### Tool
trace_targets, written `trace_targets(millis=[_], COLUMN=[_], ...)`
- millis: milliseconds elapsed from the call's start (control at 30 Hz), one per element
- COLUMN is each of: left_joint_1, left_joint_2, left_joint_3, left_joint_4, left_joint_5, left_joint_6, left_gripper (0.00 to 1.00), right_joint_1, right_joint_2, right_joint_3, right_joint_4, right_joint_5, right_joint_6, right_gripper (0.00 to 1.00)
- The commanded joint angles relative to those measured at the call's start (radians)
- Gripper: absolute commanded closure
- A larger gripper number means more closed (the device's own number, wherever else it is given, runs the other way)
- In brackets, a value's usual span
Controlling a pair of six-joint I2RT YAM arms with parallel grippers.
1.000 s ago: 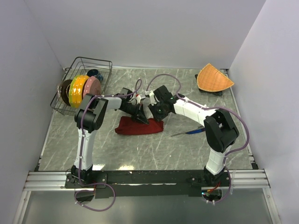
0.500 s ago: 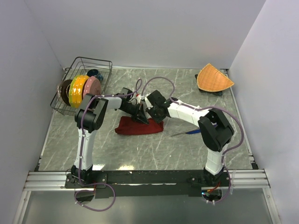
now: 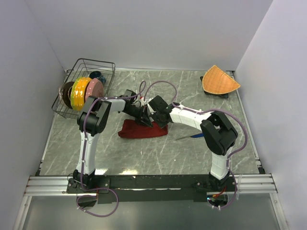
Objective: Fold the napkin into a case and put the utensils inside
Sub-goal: Insert the top corner of the smaller rectangle folded napkin into the folded napkin.
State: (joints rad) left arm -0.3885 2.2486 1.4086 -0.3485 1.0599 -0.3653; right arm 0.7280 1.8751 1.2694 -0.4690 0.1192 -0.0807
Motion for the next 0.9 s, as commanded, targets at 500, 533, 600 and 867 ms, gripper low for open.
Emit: trace_targets(millis=[500, 533, 600, 867], left_joint_1=[-0.024, -0.02, -0.007, 0.0], left_joint_2=[0.035, 0.045, 0.074, 0.103], left_joint_3=[0.09, 0.086, 0.081, 0.07], left_joint_4=[0.045, 0.046, 0.031, 0.006], left_joint_5=[-0.06, -0.072, -0.086, -0.129], left_joint_6=[-0.001, -0.001, 0.008, 0.031], left_gripper=[0.99, 0.99, 0.99, 0.99], right_joint_1=[0.031, 0.033, 0.03, 0.007], right_joint_2=[-0.07, -0.074, -0.082, -0.102], right_joint_3=[-0.038, -0.031, -0.024, 0.031], right_joint_4=[0.063, 0.063, 0.055, 0.004], right_joint_5=[0.051, 0.056, 0.06, 0.004], right_joint_6=[-0.004, -0.004, 0.007, 0.054], right_gripper=[1.0, 1.0, 1.0, 0.87])
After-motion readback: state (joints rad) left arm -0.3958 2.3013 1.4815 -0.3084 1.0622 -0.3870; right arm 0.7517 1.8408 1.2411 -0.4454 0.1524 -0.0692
